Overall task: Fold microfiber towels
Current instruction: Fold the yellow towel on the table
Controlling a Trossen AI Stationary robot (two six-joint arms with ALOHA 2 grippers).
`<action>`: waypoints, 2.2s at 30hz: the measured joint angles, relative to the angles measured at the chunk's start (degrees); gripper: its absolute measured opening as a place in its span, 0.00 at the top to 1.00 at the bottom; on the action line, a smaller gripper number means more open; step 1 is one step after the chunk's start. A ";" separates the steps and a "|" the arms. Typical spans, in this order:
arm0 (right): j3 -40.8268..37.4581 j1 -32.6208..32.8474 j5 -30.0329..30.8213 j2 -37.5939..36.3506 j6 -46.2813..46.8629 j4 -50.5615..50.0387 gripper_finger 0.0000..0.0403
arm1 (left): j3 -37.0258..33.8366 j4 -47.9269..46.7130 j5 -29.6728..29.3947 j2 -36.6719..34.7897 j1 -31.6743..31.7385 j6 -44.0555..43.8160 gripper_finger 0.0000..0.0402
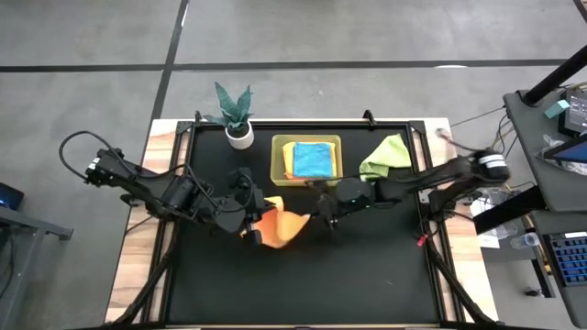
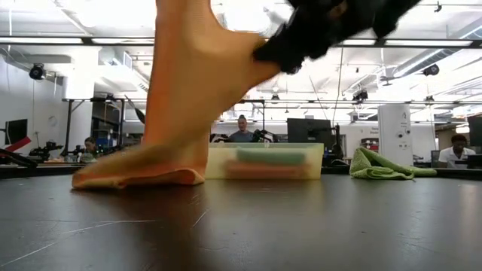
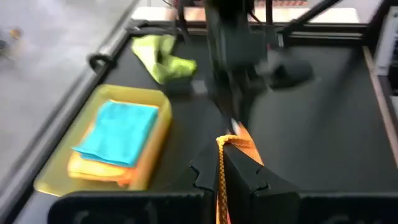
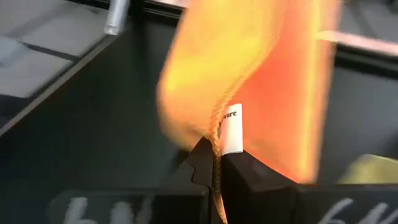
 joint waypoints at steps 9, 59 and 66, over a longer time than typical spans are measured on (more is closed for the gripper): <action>13.69 5.33 22.29 -16.12 -6.22 -33.66 0.98 | -0.04 -6.85 5.77 -1.68 0.46 -0.21 1.00; 21.40 34.49 15.15 4.93 33.05 -51.77 0.98 | -2.15 15.24 35.82 25.91 -8.27 -2.13 1.00; 12.99 31.51 17.32 3.79 36.76 -48.18 0.98 | -2.60 15.47 34.30 27.92 -7.85 -3.01 1.00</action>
